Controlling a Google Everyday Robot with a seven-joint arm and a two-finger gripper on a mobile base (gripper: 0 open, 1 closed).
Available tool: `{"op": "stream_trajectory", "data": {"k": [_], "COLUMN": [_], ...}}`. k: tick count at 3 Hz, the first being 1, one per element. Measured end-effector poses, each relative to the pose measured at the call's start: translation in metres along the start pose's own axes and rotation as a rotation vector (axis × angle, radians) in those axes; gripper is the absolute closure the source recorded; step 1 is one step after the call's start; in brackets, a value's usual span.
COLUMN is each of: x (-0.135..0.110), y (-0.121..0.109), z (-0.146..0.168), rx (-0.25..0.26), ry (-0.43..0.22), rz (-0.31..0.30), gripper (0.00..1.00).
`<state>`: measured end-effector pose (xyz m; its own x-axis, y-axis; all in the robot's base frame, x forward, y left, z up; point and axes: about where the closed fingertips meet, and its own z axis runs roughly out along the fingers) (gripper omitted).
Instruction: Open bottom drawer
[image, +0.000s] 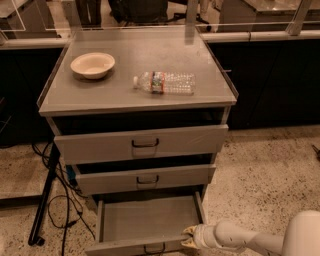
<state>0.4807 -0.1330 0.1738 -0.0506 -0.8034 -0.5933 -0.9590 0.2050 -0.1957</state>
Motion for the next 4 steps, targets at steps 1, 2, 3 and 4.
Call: {"op": "stream_trajectory", "data": {"k": [1, 2, 3, 4], "x": [0.0, 0.0, 0.0, -0.0001], "y": [0.0, 0.0, 0.0, 0.0001], "z": [0.0, 0.0, 0.0, 0.0001], "rx": [0.0, 0.0, 0.0, 0.0], "ry": [0.0, 0.0, 0.0, 0.0], "rz": [0.0, 0.0, 0.0, 0.0], "gripper": [0.57, 0.34, 0.11, 0.0]}}
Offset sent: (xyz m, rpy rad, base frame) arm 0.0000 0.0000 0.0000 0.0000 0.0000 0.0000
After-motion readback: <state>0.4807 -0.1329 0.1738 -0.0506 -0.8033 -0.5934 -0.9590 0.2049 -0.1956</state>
